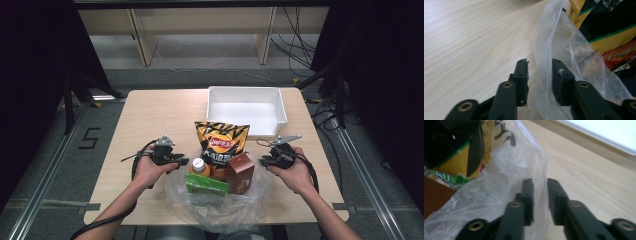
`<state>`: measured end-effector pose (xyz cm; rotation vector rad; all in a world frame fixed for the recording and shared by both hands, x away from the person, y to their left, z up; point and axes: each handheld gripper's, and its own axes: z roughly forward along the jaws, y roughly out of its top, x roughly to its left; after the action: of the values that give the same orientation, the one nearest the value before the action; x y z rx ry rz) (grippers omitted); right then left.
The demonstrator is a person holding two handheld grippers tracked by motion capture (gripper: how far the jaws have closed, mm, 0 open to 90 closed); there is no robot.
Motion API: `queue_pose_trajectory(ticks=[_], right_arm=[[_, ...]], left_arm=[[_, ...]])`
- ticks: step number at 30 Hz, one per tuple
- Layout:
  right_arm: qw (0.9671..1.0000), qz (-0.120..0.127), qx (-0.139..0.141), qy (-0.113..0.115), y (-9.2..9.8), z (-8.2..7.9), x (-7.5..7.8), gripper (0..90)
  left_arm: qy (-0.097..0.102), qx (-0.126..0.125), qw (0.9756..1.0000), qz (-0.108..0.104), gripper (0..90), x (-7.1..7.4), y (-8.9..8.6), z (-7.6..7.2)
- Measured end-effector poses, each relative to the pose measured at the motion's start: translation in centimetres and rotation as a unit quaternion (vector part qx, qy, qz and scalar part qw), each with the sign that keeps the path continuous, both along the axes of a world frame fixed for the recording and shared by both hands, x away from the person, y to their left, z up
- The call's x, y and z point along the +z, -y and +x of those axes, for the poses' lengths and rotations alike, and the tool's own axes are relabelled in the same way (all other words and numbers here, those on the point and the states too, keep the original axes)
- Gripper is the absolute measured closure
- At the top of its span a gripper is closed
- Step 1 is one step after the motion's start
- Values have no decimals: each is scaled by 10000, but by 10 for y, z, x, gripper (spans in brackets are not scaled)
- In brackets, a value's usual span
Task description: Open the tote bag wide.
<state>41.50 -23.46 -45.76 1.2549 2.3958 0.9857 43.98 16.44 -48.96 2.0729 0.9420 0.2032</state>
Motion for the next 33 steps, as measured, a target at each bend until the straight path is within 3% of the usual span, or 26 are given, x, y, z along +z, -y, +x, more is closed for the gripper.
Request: queue_pose_trajectory(ticks=[1, 2, 3, 4, 5, 7, 8, 9, 10, 14, 17, 23, 26, 27, 28, 29, 30, 31, 32, 33], right_arm=[[10000, -63, 2, -73, 2, -1, 3, 674], [10000, 78, -21, -7, 2, 0, 3, 646], [9994, 224, -137, -203, 2, -2, 7, 623], [9997, 236, -82, -15, 4, 0, 8, 599], [9990, 388, -208, -91, 4, -1, 10, 576], [9993, 342, -168, 8, 8, -1, 16, 532], [9989, 417, -118, 166, 10, 1, 16, 512], [9987, 466, -221, 52, 10, -1, 19, 501], [9983, 484, -105, 313, 11, 2, 18, 493], [9962, 723, -214, 431, 11, 1, 28, 482], [9938, 858, -315, 628, 11, 0, 36, 467], [9894, 1091, -584, 758, 11, 1, 50, 422], [9873, 1138, -669, 887, 14, 3, 55, 422], [9854, 1254, -751, 873, 12, 2, 56, 421], [9865, 1145, -706, 929, 14, 3, 59, 422], [9846, 1290, -819, 854, 12, 3, 60, 426], [9841, 1328, -790, 879, 13, 3, 61, 436], [9849, 1208, -692, 1027, 14, 4, 61, 448], [9833, 1364, -780, 923, 12, 2, 63, 460], [9835, 1290, -688, 1066, 14, 4, 63, 466]], left_arm=[[57, 33, 10000, -1, 615, 1, -1, 0], [88, 129, 9998, -133, 586, 2, 0, -1], [113, 89, 9999, -82, 556, 4, -2, -1], [152, 120, 9997, -155, 525, 5, -2, -1], [205, 204, 9993, -250, 495, 5, -2, -2], [286, 262, 9987, -319, 450, 9, -4, -2], [330, 255, 9987, -290, 424, 10, -5, -1], [340, 319, 9982, -390, 407, 11, -5, -2], [402, 335, 9978, -397, 389, 14, -6, -2], [536, 403, 9965, -503, 336, 22, -9, -5], [614, 485, 9953, -574, 320, 30, -15, -7], [762, 714, 9921, -691, 304, 37, -28, -16], [763, 786, 9910, -770, 303, 35, -32, -21], [786, 796, 9909, -750, 304, 33, -34, -23], [787, 830, 9906, -750, 304, 32, -35, -25], [809, 841, 9904, -741, 303, 30, -36, -27], [797, 862, 9901, -768, 301, 29, -36, -28], [813, 871, 9899, -769, 300, 28, -37, -29], [822, 875, 9897, -782, 299, 27, -37, -30], [830, 887, 9895, -784, 296, 27, -37, -30]])
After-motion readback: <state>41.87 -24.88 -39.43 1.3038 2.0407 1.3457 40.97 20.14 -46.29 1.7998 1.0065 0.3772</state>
